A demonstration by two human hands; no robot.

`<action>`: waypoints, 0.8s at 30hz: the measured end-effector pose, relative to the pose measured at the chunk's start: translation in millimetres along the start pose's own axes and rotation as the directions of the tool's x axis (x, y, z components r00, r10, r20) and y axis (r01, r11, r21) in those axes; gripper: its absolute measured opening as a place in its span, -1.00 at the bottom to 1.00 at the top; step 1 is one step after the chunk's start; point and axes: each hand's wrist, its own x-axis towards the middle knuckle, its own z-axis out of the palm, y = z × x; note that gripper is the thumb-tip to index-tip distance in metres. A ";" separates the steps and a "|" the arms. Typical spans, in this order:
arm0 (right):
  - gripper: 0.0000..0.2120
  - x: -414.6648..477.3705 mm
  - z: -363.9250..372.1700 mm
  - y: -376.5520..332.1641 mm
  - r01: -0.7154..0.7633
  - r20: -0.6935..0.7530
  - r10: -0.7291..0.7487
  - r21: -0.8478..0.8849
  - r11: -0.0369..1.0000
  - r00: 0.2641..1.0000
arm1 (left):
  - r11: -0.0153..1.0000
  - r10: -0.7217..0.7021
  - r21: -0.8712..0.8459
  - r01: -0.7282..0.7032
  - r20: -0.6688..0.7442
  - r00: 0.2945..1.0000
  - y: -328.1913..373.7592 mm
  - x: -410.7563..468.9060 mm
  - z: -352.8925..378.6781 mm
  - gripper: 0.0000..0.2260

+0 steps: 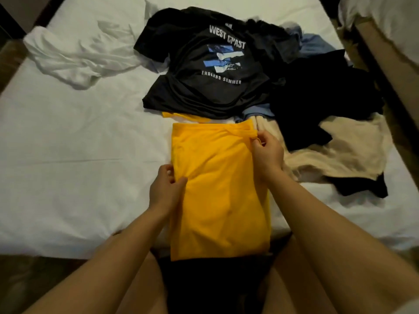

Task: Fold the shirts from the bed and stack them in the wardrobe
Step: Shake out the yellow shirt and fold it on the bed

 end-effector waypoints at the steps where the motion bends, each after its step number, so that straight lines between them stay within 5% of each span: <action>1: -0.87 0.5 -1.2 -5.2 0.011 -0.013 -0.010 0.054 0.999 1.000 | 1.000 0.016 -0.022 -0.017 -0.044 0.999 -0.6 -5.1 1.0 -0.59; 6: -0.81 4.6 2.9 -13.7 -0.047 -0.004 0.047 0.066 0.997 0.999 | 0.996 0.009 -0.086 -0.017 -0.095 0.995 -3.3 -8.5 2.8 -0.60; 11: -0.45 -6.3 -2.4 -10.4 -0.137 0.115 0.144 -0.064 0.989 0.983 | 0.997 -0.019 -0.075 0.016 -0.036 0.999 -6.2 -8.1 1.9 -0.49; 20: -0.43 -143.6 -29.0 28.7 -0.200 0.194 0.207 -0.054 0.978 0.959 | 0.999 -0.044 -0.021 0.046 0.098 0.994 -59.8 -80.4 12.6 -0.26; 24: -0.30 -189.7 -39.7 42.9 -0.231 0.183 0.233 -0.030 0.972 0.955 | 0.996 0.012 0.087 -0.013 0.011 1.000 -81.3 -107.2 13.9 -0.44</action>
